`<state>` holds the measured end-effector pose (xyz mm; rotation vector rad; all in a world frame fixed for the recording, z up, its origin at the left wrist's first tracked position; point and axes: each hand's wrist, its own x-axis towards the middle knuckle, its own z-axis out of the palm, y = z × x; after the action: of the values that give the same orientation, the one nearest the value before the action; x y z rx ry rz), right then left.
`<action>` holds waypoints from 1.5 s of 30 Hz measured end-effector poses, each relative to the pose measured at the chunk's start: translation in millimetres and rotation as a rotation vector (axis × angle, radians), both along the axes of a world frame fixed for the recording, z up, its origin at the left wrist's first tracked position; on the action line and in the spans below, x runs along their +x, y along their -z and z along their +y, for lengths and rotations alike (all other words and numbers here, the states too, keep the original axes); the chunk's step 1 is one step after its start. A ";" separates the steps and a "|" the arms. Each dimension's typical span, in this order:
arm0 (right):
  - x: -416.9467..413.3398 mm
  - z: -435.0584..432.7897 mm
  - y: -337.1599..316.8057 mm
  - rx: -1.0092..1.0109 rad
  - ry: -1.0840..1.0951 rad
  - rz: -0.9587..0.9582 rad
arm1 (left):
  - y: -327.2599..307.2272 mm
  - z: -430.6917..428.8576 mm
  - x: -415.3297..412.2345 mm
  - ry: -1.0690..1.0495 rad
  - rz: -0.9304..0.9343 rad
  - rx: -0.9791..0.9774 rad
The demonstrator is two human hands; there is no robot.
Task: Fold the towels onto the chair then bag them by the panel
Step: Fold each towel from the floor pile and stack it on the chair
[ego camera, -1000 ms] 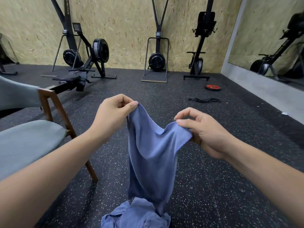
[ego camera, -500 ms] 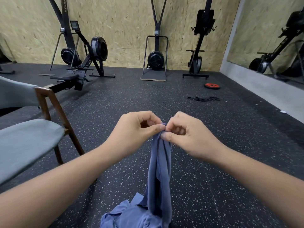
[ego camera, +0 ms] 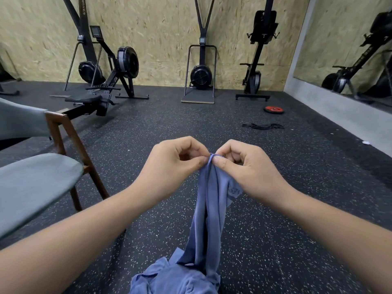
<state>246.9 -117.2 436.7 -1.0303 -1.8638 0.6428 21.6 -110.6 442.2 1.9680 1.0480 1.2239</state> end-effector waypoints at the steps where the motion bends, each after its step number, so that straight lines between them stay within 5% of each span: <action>1: -1.1 -0.7 0.2 0.001 0.002 0.000 | 1.1 0.2 1.0 -0.005 -0.007 -0.001; 16: -1.8 -2.2 1.4 -0.019 0.020 0.017 | -3.2 -2.9 2.6 -0.011 -0.080 -0.002; 22: 24.0 11.4 0.0 0.169 0.144 -0.534 | -12.8 7.1 -13.9 -0.159 -0.041 0.096; 31: 41.8 16.2 -26.7 0.448 0.360 -0.669 | -23.3 5.4 -17.5 -0.359 0.176 0.350; 36: 38.8 6.9 -36.7 0.392 0.128 -0.435 | -28.1 5.3 -16.4 -0.380 0.172 0.385; 41: 43.4 5.3 -38.0 0.381 0.058 -0.652 | -29.2 8.6 -18.6 -0.393 0.175 0.389; 45: 42.5 -5.5 -48.7 0.233 -0.123 -0.503 | -28.2 13.3 -20.0 -0.364 0.193 0.377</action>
<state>289.4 -122.7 485.4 -0.9872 -2.3869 0.2321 1.6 -97.3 470.4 2.2833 1.4037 1.5391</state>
